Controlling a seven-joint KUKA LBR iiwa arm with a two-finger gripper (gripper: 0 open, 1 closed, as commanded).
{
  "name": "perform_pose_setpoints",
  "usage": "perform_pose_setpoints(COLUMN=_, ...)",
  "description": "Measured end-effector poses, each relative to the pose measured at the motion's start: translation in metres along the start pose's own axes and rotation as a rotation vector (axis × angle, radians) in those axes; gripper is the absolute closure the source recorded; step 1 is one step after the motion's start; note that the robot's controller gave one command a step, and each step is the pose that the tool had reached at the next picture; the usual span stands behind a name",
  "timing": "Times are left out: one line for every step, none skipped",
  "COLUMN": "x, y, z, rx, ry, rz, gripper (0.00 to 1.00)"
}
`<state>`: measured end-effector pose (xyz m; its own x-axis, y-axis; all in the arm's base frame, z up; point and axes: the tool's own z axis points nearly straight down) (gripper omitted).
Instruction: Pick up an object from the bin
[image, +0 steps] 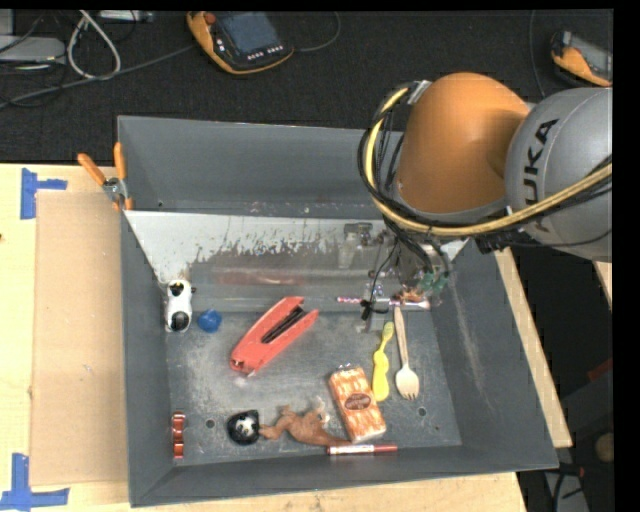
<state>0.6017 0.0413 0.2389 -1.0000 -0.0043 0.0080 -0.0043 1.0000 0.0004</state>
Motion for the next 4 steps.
perform_pose_setpoints(x=-0.001, y=0.000, z=-0.005, rx=0.000, ry=-0.008, rz=0.001, gripper=0.00)
perform_pose_setpoints(x=-0.006, y=0.027, z=0.045, rx=0.000, ry=-0.012, rz=-0.061, gripper=0.00)
perform_pose_setpoints(x=0.009, y=0.031, z=0.098, rx=0.000, ry=-0.009, rz=-0.044, gripper=0.00)
perform_pose_setpoints(x=-0.010, y=0.056, z=0.157, rx=-0.002, ry=-0.018, rz=-0.108, gripper=0.00)
